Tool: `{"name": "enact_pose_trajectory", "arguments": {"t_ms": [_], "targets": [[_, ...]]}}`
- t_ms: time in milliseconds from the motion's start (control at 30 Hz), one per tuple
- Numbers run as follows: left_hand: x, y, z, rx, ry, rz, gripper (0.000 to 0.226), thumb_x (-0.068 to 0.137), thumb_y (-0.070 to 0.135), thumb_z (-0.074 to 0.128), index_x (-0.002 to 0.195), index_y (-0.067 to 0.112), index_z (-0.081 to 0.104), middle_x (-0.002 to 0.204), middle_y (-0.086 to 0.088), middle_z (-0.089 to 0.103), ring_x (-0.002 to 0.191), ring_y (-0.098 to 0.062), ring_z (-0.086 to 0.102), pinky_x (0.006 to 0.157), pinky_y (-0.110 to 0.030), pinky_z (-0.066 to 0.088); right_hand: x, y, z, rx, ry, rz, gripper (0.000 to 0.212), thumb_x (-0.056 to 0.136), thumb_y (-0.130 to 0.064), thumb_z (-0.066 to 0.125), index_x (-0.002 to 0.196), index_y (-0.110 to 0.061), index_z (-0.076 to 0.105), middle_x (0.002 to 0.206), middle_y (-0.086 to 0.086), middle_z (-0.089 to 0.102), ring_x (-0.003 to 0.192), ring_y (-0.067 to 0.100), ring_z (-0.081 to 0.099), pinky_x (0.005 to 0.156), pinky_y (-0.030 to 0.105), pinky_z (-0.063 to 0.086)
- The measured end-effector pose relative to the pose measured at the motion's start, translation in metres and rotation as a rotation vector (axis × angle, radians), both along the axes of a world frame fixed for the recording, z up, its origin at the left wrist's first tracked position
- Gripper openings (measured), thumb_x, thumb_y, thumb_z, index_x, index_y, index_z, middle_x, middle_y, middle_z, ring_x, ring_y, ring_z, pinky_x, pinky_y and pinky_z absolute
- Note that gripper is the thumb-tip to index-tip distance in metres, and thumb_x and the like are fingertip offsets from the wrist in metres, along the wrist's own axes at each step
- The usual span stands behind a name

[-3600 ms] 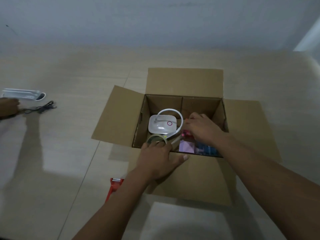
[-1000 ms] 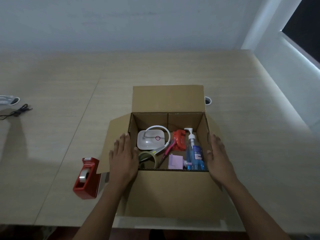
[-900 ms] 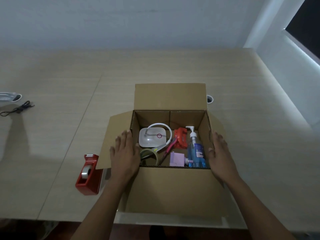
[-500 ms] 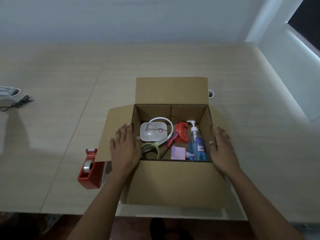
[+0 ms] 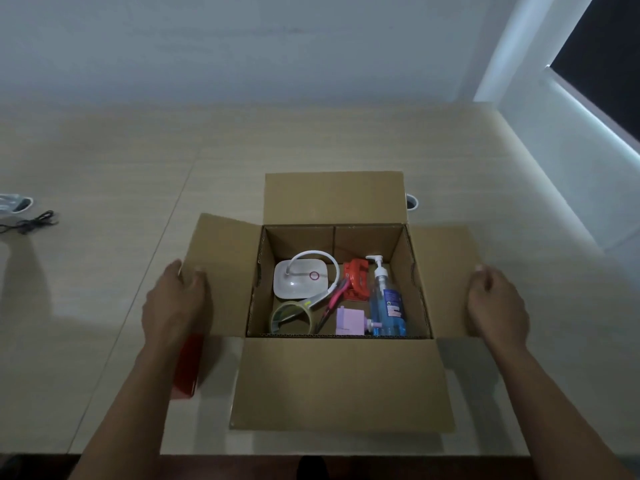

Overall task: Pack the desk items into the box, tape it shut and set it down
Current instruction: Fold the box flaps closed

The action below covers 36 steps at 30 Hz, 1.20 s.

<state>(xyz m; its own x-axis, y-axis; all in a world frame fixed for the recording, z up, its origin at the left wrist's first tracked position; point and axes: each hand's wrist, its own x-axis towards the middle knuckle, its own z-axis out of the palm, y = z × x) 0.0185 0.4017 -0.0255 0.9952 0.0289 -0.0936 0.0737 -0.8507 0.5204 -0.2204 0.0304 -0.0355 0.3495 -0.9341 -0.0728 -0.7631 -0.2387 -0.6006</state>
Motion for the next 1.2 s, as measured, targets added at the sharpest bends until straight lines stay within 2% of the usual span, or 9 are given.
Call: {"name": "enact_pose_trajectory", "arguments": {"t_ms": [233,333,400,533,667,800,900,1033,1200], "targets": [[-0.010,-0.056,0.066,-0.342,0.069,-0.287,0.036,0.098,0.051,0.044,0.108,0.028,0.069,0.089,0.007,0.076,0.077,-0.009,0.073,0.078,-0.043,0.061,0.023,0.019,0.074,-0.128,-0.170,0.148,0.043,0.100,-0.040,0.040,0.077,-0.009,0.058,0.070,0.011,0.061,0.070,0.037,0.057,0.061,0.037,0.044],[-0.014,-0.084,0.038,-0.260,0.022,-0.409,0.029,0.098,0.048,0.045,0.112,0.034,0.067,0.090,0.008,0.075,0.075,-0.009,0.073,0.079,-0.042,0.060,0.036,0.040,0.065,-0.057,-0.254,0.320,0.042,0.103,-0.044,0.039,0.096,-0.016,0.070,0.078,0.001,0.069,0.073,0.020,0.063,0.066,0.032,0.047],[-0.018,-0.097,0.014,-0.162,0.002,-0.466,0.034,0.098,0.048,0.045,0.125,0.037,0.062,0.110,0.003,0.072,0.089,-0.017,0.069,0.080,-0.040,0.058,0.043,0.049,0.048,0.023,-0.273,0.445,0.038,0.103,-0.048,0.040,0.118,-0.028,0.068,0.107,-0.009,0.071,0.094,0.010,0.064,0.080,0.030,0.050],[-0.025,-0.109,-0.018,-0.019,-0.082,-0.546,0.043,0.102,0.045,0.041,0.142,0.033,0.050,0.119,-0.001,0.061,0.089,-0.012,0.054,0.074,-0.029,0.046,0.052,0.049,-0.002,0.051,-0.141,0.738,0.043,0.104,-0.046,0.033,0.144,-0.039,0.047,0.153,-0.012,0.039,0.140,0.006,0.034,0.113,0.031,0.027],[0.001,-0.107,-0.039,0.039,-0.260,-0.583,0.037,0.102,0.043,0.044,0.135,0.037,0.057,0.118,-0.002,0.057,0.101,-0.017,0.050,0.086,-0.035,0.040,0.057,0.036,-0.037,-0.128,0.096,0.893,0.043,0.106,-0.044,0.028,0.149,-0.047,0.032,0.164,-0.009,0.017,0.152,0.007,0.006,0.120,0.035,-0.001],[0.031,-0.117,-0.044,0.068,-0.303,-0.586,0.034,0.101,0.042,0.044,0.131,0.040,0.059,0.130,-0.001,0.051,0.121,-0.024,0.043,0.097,-0.042,0.035,0.058,0.037,-0.045,-0.215,0.117,0.900,0.044,0.106,-0.042,0.029,0.149,-0.046,0.030,0.164,-0.010,0.013,0.151,0.005,0.000,0.119,0.033,-0.006],[0.048,-0.131,-0.042,-0.034,-0.189,-0.498,0.042,0.098,0.043,0.051,0.140,0.037,0.049,0.149,-0.003,0.037,0.138,-0.029,0.030,0.107,-0.052,0.032,0.058,0.035,-0.047,-0.219,0.117,0.893,0.044,0.106,-0.043,0.030,0.149,-0.047,0.031,0.164,-0.011,0.013,0.150,0.004,0.000,0.119,0.032,-0.006],[0.068,-0.136,-0.040,-0.430,0.179,-0.332,0.102,0.087,0.037,0.072,0.158,0.024,-0.001,0.161,-0.004,0.027,0.144,-0.030,0.032,0.115,-0.051,0.030,0.059,0.033,-0.050,-0.207,0.094,0.891,0.044,0.104,-0.048,0.029,0.148,-0.048,0.033,0.163,-0.013,0.014,0.151,0.004,0.001,0.120,0.032,-0.005],[0.069,-0.132,-0.039,-0.754,0.283,-0.283,0.070,0.087,0.022,0.074,0.141,0.031,0.030,0.132,-0.004,0.054,0.110,-0.023,0.061,0.080,-0.035,0.056,0.059,0.032,-0.051,-0.171,0.042,0.884,0.046,0.101,-0.052,0.031,0.147,-0.048,0.038,0.162,-0.015,0.016,0.151,0.003,0.003,0.119,0.031,-0.004]]}}
